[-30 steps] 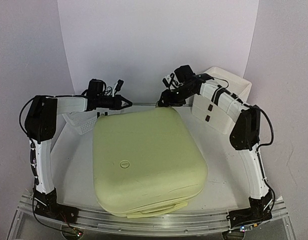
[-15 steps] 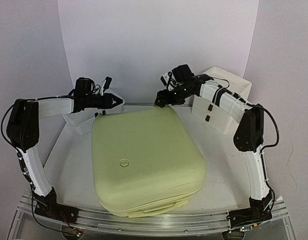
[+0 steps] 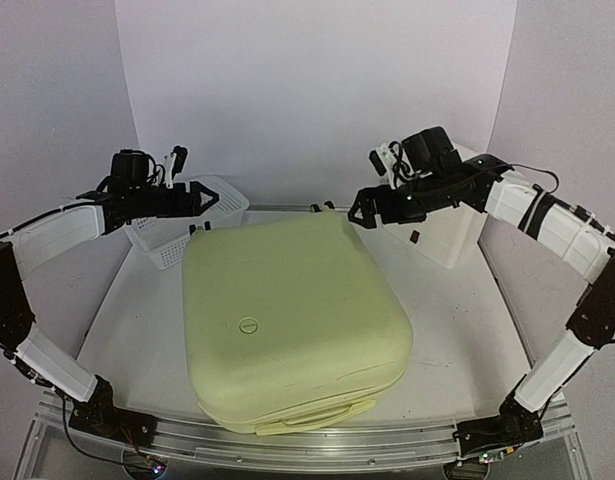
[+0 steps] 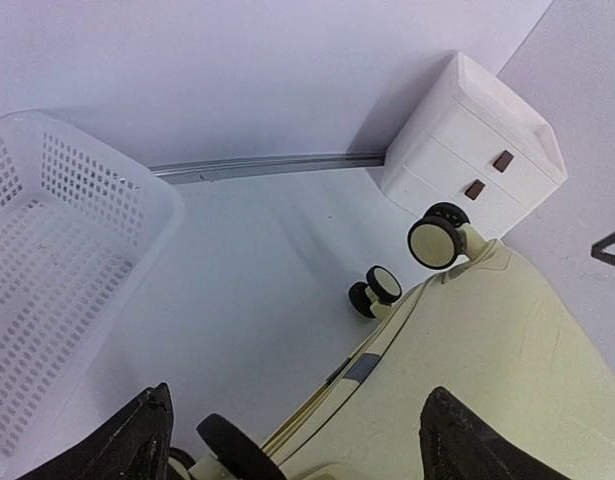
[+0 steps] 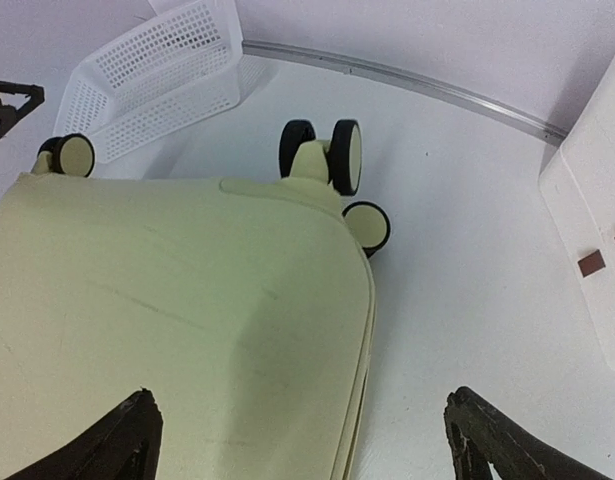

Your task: Open, take out, and arrange the luggage

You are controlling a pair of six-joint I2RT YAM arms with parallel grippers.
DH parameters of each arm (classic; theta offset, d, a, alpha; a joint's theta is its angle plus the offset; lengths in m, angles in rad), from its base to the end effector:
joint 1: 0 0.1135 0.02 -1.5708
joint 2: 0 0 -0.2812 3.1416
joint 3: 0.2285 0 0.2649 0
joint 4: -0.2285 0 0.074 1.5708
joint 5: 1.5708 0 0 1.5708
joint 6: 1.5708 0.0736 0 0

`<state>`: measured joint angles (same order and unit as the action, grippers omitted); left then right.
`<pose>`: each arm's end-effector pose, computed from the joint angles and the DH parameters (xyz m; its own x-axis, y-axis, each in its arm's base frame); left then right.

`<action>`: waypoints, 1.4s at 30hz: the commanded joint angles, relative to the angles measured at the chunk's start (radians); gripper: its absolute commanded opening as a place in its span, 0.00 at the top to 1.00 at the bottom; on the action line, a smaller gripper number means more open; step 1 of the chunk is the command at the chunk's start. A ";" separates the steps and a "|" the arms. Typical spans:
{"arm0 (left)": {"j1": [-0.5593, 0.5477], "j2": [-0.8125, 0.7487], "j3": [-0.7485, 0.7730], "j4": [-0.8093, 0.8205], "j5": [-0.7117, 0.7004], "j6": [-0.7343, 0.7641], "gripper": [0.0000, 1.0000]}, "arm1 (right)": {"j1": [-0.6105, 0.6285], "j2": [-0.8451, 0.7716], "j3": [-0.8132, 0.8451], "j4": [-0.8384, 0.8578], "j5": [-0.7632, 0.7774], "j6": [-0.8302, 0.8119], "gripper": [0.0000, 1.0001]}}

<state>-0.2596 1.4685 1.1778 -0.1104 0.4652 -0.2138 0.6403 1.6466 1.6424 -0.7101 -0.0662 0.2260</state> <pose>0.3630 -0.1306 0.3222 -0.5021 -0.0628 -0.8625 0.5342 0.7618 -0.3665 0.3266 0.2494 0.3562 -0.6545 -0.2088 -0.7266 -0.5023 0.8384 0.2115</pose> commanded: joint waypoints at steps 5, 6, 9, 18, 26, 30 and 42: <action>0.001 -0.099 -0.016 -0.214 -0.217 0.002 0.13 | 0.054 -0.285 -0.350 0.060 -0.165 0.144 0.02; 0.002 -0.120 -0.032 -0.214 -0.226 -0.005 0.13 | 0.056 -0.318 -0.388 0.070 -0.201 0.167 0.02; 0.001 -0.192 -0.090 -0.215 -0.240 -0.036 0.13 | 0.063 -0.420 -0.503 0.097 -0.252 0.209 0.02; 0.002 -0.416 -0.261 -0.279 -0.211 -0.170 0.13 | 0.068 -0.626 -0.694 0.076 -0.332 0.292 0.02; 0.000 -0.707 -0.443 -0.406 -0.061 -0.322 0.17 | 0.071 -0.667 -0.775 0.078 -0.389 0.327 0.02; 0.000 -0.809 -0.554 -0.464 0.054 -0.487 0.19 | 0.072 -0.676 -0.798 0.086 -0.407 0.339 0.02; -0.055 -0.958 -0.833 -0.411 0.150 -0.805 0.34 | 0.073 -0.610 -0.869 0.278 -0.383 0.430 0.03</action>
<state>-0.2798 0.5365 0.3824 -0.5804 0.5705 -0.8970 0.7074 0.9932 0.7765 -0.5243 -0.4919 0.6262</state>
